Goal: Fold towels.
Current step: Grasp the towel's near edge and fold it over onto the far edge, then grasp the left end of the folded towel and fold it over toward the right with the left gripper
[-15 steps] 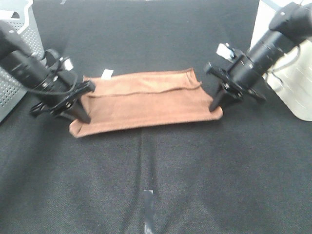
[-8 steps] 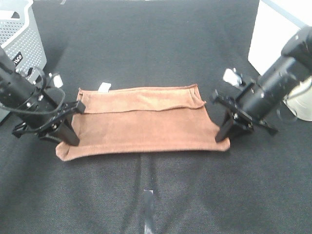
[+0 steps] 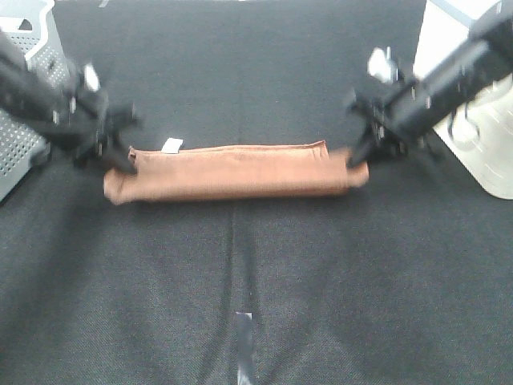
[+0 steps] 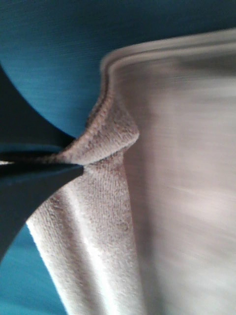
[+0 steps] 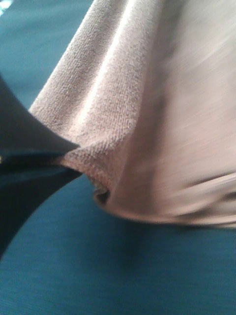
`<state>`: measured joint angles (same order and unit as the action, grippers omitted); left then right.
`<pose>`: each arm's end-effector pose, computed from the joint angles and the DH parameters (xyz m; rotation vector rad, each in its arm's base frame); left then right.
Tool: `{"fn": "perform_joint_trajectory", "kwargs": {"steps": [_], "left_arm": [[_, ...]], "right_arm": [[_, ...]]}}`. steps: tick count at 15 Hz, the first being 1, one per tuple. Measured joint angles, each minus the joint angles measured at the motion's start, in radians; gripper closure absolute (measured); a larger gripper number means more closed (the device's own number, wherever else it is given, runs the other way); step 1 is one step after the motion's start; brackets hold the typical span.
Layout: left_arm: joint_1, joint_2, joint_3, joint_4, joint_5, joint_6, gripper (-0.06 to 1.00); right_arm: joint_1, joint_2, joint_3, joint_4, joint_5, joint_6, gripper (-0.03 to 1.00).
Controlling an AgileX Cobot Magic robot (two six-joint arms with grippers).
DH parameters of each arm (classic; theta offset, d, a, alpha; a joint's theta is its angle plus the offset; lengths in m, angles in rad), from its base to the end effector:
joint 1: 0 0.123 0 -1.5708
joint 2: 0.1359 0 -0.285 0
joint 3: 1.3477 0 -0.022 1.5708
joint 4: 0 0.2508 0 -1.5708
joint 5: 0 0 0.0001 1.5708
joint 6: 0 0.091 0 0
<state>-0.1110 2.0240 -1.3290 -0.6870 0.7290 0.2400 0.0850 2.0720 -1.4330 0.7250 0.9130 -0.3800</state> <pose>0.3989 -0.0832 0.1576 -0.1648 2.7951 -0.7121 0.4081 0.0827 0.1643 -0.0562 2.8366 0.8354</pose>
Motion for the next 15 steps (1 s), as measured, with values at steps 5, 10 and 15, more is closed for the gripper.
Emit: {"fn": "perform_joint_trajectory", "kwargs": {"steps": [5,10,15], "left_arm": [[0.019,0.102,-0.193,0.005,0.004,-0.019,0.91],[0.019,0.238,-0.277,0.012,-0.05,-0.038,0.87],[0.019,0.253,-0.279,0.013,-0.102,-0.038,0.19]], "right_arm": [[0.0,0.119,-0.259,-0.002,0.056,0.031,0.97],[0.0,0.306,-0.397,-0.03,0.071,0.056,0.97],[-0.001,0.319,-0.399,-0.041,0.072,0.076,0.35]]}}
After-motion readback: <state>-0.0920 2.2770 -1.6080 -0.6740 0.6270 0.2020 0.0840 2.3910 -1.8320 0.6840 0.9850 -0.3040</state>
